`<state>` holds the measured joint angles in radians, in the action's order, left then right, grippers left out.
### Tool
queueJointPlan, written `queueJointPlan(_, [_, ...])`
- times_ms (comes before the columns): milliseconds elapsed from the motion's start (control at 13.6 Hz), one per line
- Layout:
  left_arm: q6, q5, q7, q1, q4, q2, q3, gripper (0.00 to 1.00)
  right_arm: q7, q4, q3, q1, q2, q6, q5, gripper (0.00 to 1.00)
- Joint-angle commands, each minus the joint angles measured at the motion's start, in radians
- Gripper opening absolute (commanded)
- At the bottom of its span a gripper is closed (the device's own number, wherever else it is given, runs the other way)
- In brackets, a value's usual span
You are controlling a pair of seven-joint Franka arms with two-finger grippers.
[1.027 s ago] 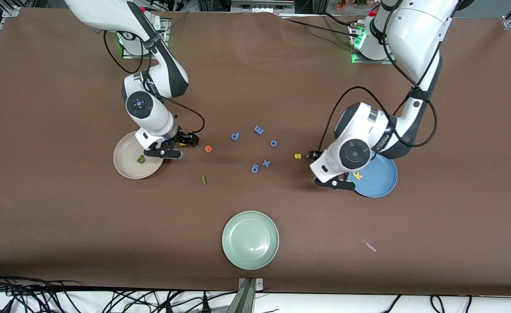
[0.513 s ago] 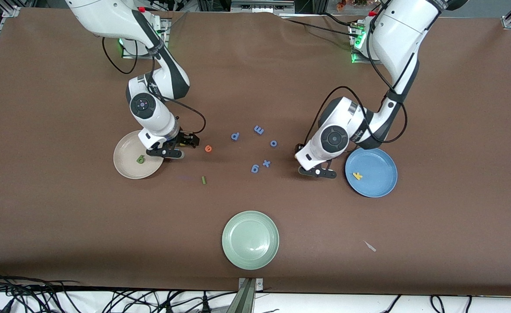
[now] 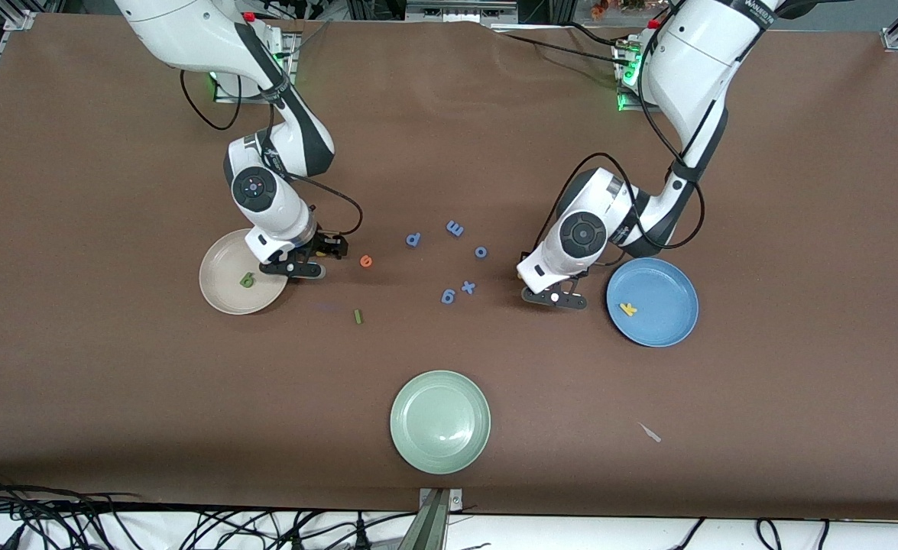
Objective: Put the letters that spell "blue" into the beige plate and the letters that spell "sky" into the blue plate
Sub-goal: 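Grasp the teal y with the left gripper while the right gripper grasps the u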
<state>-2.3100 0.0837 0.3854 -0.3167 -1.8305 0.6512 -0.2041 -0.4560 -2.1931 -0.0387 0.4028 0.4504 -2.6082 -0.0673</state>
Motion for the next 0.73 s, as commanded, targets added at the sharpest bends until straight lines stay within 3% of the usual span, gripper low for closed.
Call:
queueJointPlan(0, [-0.020, 0.034, 0.018, -0.001, -0.012, -0.004, 0.000, 0.29, 0.022, -0.017, -0.007, -0.006, -0.013, 0.014, -0.005, 0.65])
queueJointPlan(147, [-0.019, 0.034, 0.018, 0.004, -0.012, -0.008, 0.000, 0.03, 0.037, -0.017, -0.007, -0.006, -0.016, 0.030, -0.005, 0.59])
queueJointPlan(367, [0.024, 0.034, 0.012, 0.011, -0.001, -0.039, 0.003, 0.00, 0.037, -0.017, -0.007, -0.006, -0.015, 0.030, -0.006, 0.48])
queueJointPlan(660, [0.182, 0.044, -0.022, 0.082, 0.054, -0.113, 0.011, 0.00, 0.037, -0.011, -0.007, -0.007, -0.010, 0.030, -0.006, 0.34])
